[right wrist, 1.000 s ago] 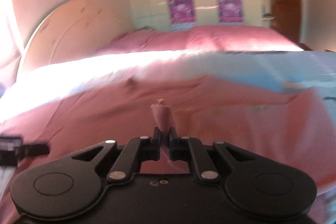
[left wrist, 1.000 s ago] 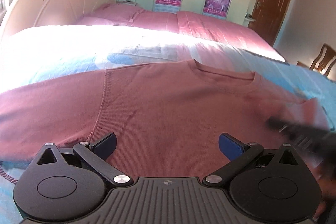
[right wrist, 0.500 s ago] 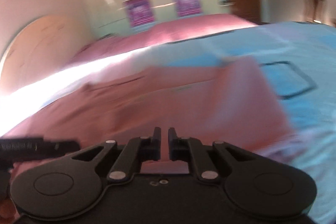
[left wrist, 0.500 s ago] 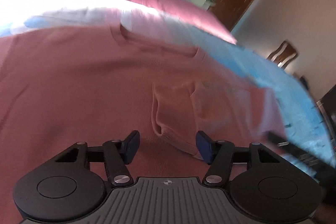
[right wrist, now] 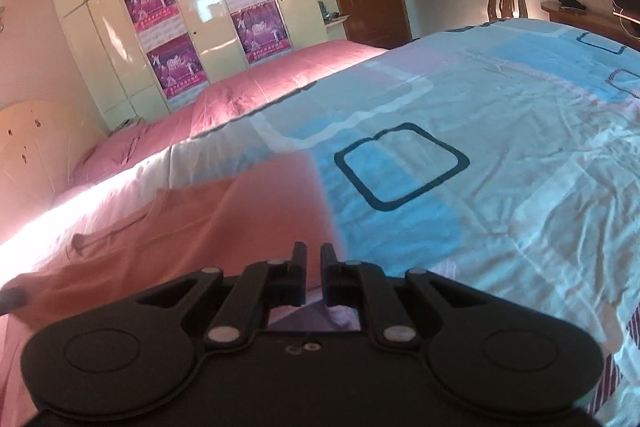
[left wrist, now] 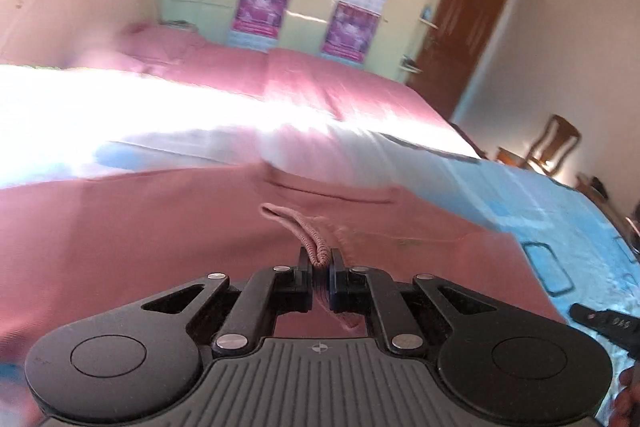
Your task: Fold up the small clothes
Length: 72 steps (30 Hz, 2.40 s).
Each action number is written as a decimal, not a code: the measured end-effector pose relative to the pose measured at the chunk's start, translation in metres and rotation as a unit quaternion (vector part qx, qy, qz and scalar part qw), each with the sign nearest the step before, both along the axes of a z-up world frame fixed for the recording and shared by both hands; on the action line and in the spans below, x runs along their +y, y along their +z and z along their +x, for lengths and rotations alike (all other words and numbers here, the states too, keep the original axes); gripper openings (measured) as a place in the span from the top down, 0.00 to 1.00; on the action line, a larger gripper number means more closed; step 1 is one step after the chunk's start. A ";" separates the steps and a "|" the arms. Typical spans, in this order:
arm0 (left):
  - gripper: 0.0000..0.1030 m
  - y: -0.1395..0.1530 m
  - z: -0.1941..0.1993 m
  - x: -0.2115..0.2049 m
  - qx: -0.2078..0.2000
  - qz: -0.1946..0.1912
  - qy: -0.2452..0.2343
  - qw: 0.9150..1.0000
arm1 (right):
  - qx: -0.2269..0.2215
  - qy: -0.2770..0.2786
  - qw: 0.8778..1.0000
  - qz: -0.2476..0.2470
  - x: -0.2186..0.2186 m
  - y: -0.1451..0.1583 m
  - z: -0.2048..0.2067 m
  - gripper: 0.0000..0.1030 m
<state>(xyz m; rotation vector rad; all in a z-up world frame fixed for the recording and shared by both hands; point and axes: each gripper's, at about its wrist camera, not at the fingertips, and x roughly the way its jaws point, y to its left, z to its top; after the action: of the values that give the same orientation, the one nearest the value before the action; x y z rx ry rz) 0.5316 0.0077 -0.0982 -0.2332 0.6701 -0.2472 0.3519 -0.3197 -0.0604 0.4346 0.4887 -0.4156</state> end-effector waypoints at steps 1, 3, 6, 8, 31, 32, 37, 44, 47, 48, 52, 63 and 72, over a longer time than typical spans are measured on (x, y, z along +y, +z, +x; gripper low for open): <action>0.94 -0.003 0.000 0.009 0.007 0.001 0.006 1.000 | -0.001 0.000 1.000 0.001 -0.002 -0.001 0.004 0.93; 0.94 -0.011 0.001 0.019 0.018 0.001 0.014 1.000 | -0.004 -0.003 1.000 0.005 -0.006 -0.003 0.010 0.93; 0.94 -0.020 -0.002 0.024 0.025 -0.003 0.025 0.999 | -0.003 -0.008 1.000 0.017 -0.009 -0.005 0.014 0.93; 0.94 -0.029 -0.003 0.024 0.031 -0.001 0.020 0.999 | 0.000 -0.005 1.000 0.013 -0.010 -0.007 0.017 0.93; 0.87 -0.065 -0.012 0.025 0.051 0.012 0.016 0.999 | 0.062 0.064 0.996 -0.006 -0.018 -0.034 0.027 0.89; 0.77 -0.060 -0.010 0.027 0.042 0.016 0.018 0.999 | 0.042 0.063 0.997 -0.010 -0.021 -0.026 0.027 0.70; 0.38 -0.053 0.022 0.026 0.017 0.030 0.015 0.999 | -0.028 0.079 0.996 -0.011 -0.051 0.005 0.067 0.62; 0.56 -0.070 0.046 0.021 0.045 0.014 0.015 0.999 | 0.014 0.101 0.992 0.078 -0.093 -0.019 0.149 0.68; 0.93 -0.070 0.040 0.027 0.029 -0.009 0.021 0.999 | 0.038 0.114 0.989 0.088 -0.093 -0.035 0.161 0.94; 0.93 -0.068 0.034 0.030 0.005 -0.007 0.034 0.999 | 0.036 0.121 0.989 0.076 -0.091 -0.036 0.160 0.95; 0.93 -0.081 0.032 0.036 0.014 0.012 0.043 0.999 | 0.032 0.106 0.993 0.029 -0.088 -0.037 0.156 0.96; 0.46 -0.039 0.019 -0.032 -0.053 0.056 -0.035 0.996 | 0.021 0.192 0.981 -0.030 -0.028 -0.021 0.152 0.75; 0.53 -0.067 0.042 -0.015 0.005 0.053 -0.005 0.999 | 0.054 0.150 0.986 -0.047 -0.028 -0.037 0.159 0.94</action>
<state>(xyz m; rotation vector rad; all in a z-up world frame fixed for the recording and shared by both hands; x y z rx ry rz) 0.5732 -0.0074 -0.1647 -0.1299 0.6926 -0.2201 0.5107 -0.3479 -0.0977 0.2417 0.6266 -0.1703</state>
